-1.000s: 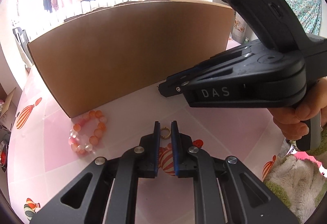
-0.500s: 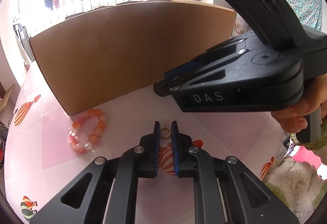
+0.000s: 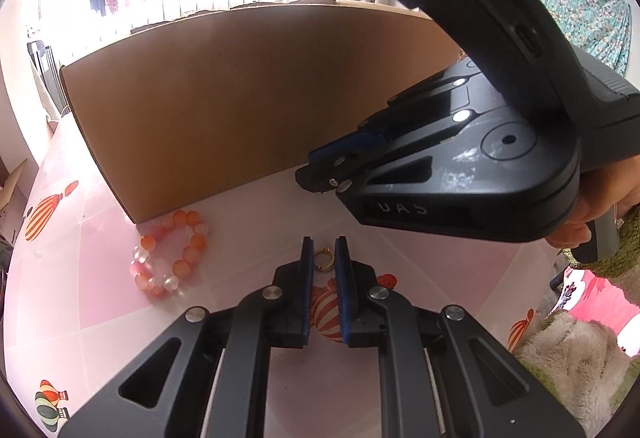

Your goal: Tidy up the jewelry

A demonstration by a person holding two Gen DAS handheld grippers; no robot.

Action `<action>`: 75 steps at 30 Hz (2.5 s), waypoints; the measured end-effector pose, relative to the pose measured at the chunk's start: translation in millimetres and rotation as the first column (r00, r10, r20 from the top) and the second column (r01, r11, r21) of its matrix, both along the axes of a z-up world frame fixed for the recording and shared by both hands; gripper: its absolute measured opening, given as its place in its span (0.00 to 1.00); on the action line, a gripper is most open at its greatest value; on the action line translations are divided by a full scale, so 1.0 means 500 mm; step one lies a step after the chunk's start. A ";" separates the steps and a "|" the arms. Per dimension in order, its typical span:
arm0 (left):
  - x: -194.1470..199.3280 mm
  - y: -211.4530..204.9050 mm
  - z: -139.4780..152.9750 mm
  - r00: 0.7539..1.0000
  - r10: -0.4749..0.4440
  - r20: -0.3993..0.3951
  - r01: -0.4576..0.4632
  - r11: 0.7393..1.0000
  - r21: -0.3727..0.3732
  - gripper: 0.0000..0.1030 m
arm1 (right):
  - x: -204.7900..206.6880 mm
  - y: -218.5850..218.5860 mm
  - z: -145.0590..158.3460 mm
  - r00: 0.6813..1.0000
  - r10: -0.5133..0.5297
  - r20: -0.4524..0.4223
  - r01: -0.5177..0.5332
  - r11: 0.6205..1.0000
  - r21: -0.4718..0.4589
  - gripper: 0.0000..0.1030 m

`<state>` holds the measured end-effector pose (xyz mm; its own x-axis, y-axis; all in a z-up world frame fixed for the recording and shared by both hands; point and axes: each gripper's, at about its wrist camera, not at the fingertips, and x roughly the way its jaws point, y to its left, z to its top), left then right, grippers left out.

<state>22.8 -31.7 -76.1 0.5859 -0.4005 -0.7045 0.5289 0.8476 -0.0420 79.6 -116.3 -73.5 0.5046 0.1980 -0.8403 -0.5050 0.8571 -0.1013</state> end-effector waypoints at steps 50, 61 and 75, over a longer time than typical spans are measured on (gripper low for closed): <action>-0.014 -0.030 -0.004 1.000 -0.004 0.025 0.003 0.999 0.041 0.10 | -0.004 -0.072 0.076 0.998 -0.067 -0.011 0.068 0.975 0.213 0.00; -0.012 -0.028 -0.005 1.000 -0.004 0.028 0.003 0.999 0.041 0.10 | -0.028 -0.084 0.055 0.992 -0.115 -0.044 0.122 0.972 0.202 0.21; -0.011 -0.035 -0.004 0.999 -0.005 0.034 0.004 0.999 0.051 0.10 | -0.003 -0.012 0.032 1.000 0.004 -0.030 -0.003 0.999 0.035 0.13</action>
<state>17.4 -48.9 -78.0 0.6082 -0.3670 -0.7038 0.5330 0.8459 0.0195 77.8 -122.5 -57.4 0.4788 0.2292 -0.8475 -0.5101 0.8583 -0.0560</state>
